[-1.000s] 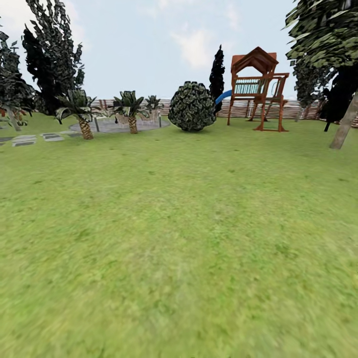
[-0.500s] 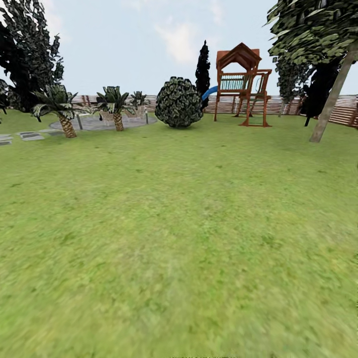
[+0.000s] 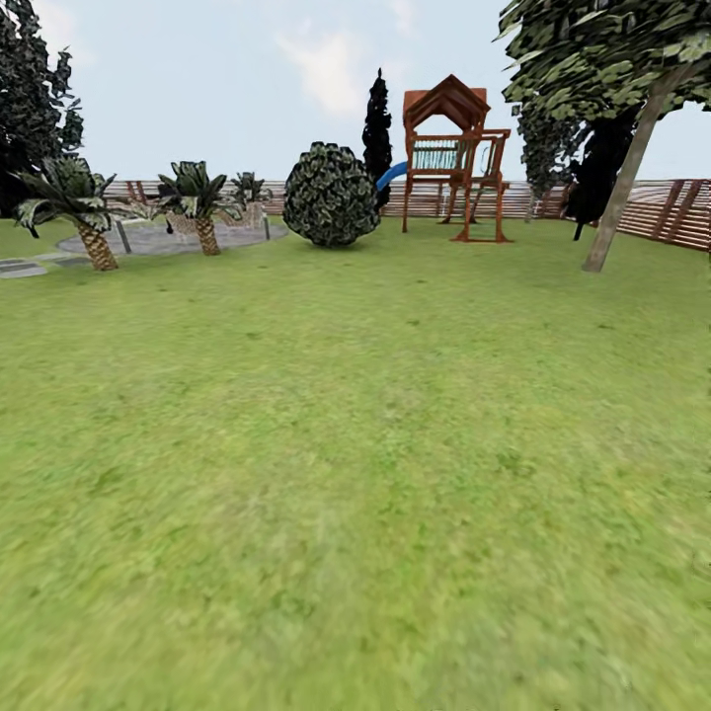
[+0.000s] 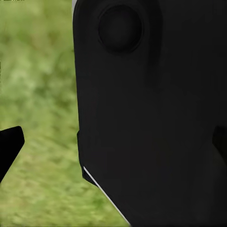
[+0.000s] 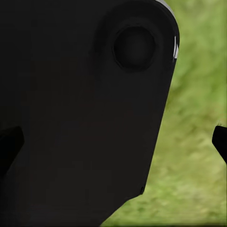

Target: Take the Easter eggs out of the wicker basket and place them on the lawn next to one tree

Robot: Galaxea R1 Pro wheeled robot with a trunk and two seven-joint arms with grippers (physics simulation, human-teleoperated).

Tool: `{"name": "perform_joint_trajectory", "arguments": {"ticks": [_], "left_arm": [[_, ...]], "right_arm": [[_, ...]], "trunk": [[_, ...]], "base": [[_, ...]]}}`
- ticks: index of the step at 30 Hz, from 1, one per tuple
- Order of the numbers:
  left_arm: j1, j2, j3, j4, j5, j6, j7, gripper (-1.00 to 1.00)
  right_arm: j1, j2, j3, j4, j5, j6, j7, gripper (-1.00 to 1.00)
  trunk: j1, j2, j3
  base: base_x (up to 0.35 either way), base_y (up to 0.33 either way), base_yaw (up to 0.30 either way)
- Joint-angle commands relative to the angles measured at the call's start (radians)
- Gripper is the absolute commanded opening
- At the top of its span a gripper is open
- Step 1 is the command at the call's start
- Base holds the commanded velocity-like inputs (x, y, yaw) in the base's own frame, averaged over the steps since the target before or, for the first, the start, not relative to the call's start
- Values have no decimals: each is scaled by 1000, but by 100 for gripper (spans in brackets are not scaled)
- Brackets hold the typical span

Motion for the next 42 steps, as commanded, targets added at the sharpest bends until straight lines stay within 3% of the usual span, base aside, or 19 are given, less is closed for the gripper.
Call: {"name": "perform_joint_trajectory", "arguments": {"ticks": [1, 34, 42], "left_arm": [[0, 0, 0, -1, 1, -1, -1, 100], [0, 0, 0, -1, 1, -1, 1, 100], [0, -1, 0, -1, 1, -1, 5, 100]], "right_arm": [[-1, 0, 1, 1, 6, -3, 1, 100], [0, 0, 3, 1, 11, -3, 1, 100], [0, 3, 12, 1, 22, -4, 0, 100]], "trunk": [[0, 0, -2], [0, 0, -48], [0, 0, -49]], "base": [[0, 0, -138], [1, 0, -149], [242, 0, -14]]}}
